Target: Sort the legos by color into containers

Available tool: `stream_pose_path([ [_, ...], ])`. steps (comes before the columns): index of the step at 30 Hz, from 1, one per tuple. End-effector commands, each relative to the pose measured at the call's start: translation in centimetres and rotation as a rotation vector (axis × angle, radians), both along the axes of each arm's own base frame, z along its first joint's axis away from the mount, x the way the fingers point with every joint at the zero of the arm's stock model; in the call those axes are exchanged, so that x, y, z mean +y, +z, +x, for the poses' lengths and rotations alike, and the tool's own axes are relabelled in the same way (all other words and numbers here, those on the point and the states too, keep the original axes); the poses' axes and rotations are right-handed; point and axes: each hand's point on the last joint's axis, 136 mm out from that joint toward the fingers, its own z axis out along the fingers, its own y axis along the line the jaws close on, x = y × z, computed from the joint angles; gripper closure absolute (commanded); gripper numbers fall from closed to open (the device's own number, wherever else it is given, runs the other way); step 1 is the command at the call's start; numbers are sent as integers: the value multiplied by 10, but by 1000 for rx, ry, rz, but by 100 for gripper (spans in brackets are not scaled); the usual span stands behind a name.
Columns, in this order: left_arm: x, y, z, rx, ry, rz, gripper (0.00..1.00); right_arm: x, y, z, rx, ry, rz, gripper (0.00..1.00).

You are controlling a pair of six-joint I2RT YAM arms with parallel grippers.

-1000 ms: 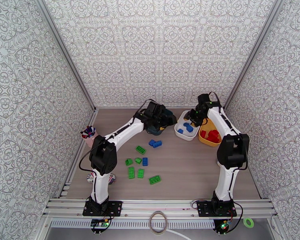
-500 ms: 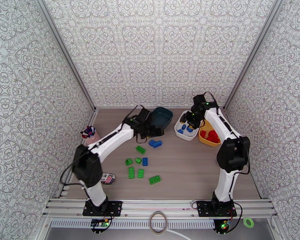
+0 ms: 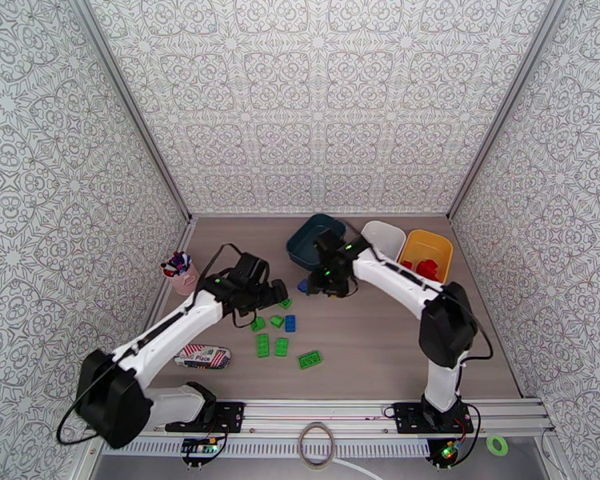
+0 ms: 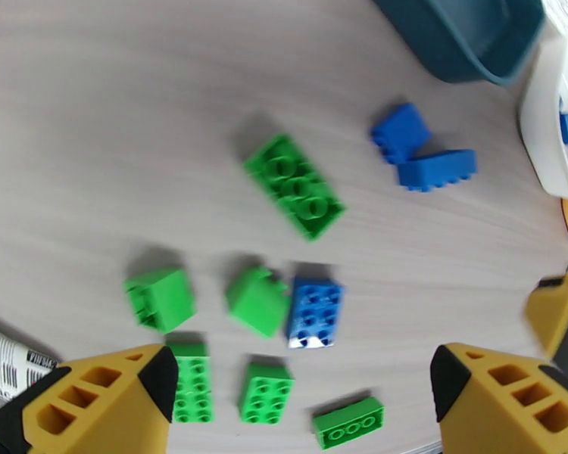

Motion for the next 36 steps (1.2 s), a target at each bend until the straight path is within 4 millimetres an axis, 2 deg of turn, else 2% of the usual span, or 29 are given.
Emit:
stream_pose_path([
  [1,21,-3,-11,15,83,-11,5,22,-4,-1,-15,4,-6,39],
  [8,52,-8,-32,32,166,-31,5,59,-16,-22,10,87,-31,38],
  [16,73,-15,-48,50,237,-72,4,72,-34,-36,47,131,-70,38],
  [24,79,-22,-55,61,262,-94,4,72,-59,-44,95,158,-114,45],
  [36,79,-26,-55,72,267,-98,4,83,-84,-46,138,189,-139,46],
])
